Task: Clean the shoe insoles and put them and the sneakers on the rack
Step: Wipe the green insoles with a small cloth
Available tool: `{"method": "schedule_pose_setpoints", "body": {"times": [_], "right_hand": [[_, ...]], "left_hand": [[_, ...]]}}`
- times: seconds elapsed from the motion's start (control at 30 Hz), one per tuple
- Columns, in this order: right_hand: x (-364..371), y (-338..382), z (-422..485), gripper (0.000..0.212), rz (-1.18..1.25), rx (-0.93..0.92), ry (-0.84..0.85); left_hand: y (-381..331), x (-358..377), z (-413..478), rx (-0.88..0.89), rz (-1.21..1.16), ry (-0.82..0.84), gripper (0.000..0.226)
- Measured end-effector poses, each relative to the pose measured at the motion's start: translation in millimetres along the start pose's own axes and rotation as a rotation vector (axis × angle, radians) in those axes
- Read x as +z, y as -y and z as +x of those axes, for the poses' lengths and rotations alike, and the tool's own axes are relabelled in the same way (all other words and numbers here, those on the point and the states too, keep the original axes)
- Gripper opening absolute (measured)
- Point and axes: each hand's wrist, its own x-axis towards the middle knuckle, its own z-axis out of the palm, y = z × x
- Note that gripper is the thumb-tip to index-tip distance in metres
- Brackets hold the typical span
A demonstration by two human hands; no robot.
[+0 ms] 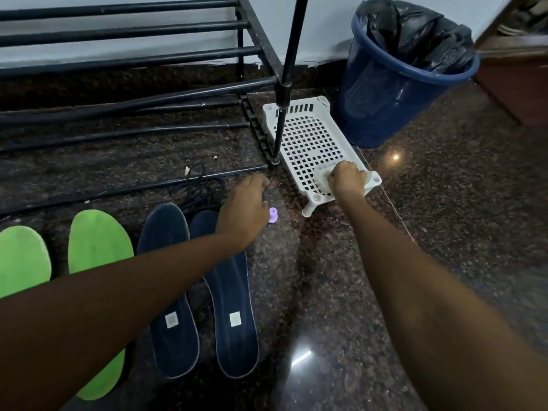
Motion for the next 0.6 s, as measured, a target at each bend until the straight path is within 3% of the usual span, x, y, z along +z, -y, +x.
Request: {"method": "schedule_pose_setpoints", "body": {"times": [0.13, 0.33, 0.6], "right_hand": [[-2, 0, 6, 0.025, 0.045, -0.019, 0.029], [-3, -5, 3, 0.014, 0.312, 0.088, -0.045], [-21, -16, -5, 0.017, 0.534, 0.2, -0.076]], "left_hand": [[1, 7, -5, -0.031, -0.031, 0.008, 0.037], [6, 9, -11, -0.038, -0.07, -0.004, 0.036], [14, 14, -17, -0.06, -0.067, -0.017, 0.034]]}}
